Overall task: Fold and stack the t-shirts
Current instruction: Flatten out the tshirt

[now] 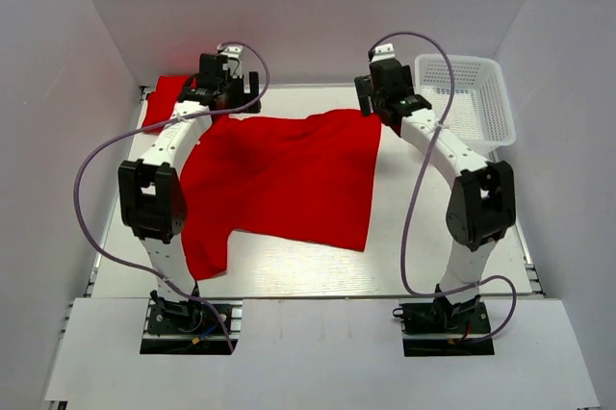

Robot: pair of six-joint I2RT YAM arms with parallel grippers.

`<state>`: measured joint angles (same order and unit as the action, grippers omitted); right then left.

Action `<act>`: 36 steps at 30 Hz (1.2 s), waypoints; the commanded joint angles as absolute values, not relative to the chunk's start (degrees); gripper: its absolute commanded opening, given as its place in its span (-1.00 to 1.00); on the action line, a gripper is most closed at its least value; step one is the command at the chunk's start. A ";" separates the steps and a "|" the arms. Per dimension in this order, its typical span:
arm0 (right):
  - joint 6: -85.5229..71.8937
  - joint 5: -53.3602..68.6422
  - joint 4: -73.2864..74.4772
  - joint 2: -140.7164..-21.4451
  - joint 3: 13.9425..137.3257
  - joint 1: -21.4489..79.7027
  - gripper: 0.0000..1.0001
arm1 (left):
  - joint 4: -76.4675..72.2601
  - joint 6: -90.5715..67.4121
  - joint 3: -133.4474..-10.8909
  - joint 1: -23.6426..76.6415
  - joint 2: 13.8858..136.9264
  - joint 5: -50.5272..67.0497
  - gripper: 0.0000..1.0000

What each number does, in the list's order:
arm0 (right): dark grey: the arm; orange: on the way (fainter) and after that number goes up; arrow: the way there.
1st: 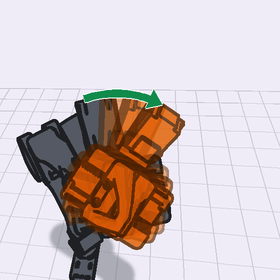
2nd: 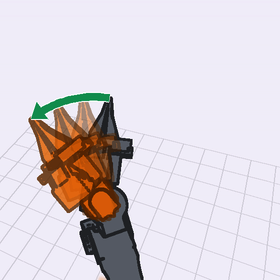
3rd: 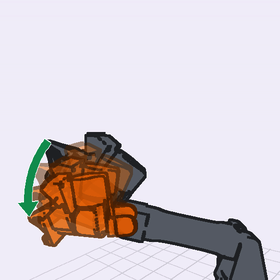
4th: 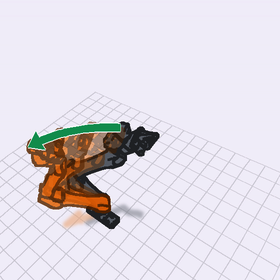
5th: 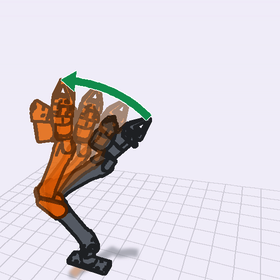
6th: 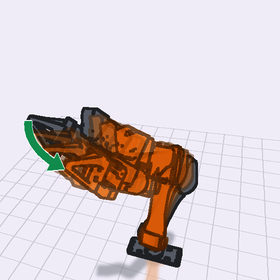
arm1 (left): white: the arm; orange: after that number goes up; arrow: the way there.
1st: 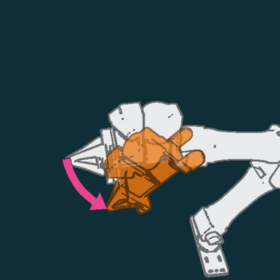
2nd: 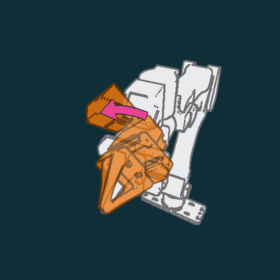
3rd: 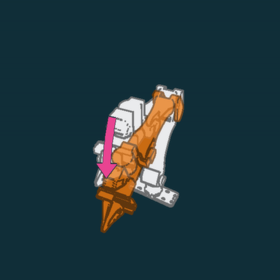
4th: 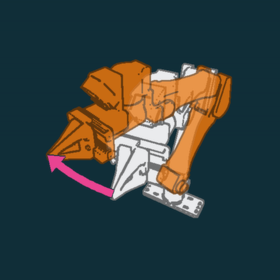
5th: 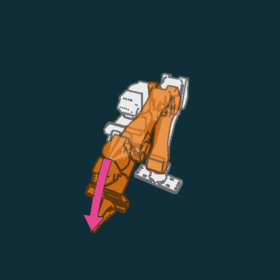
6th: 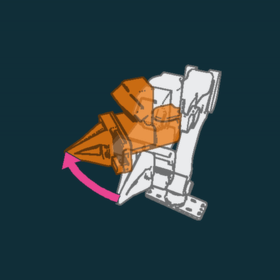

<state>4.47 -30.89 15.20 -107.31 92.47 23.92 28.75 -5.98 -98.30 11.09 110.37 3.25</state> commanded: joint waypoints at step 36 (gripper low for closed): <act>-16.61 -25.91 33.75 -121.64 84.99 32.52 0.81 | 31.99 -15.03 -76.11 11.25 89.20 2.99 1.00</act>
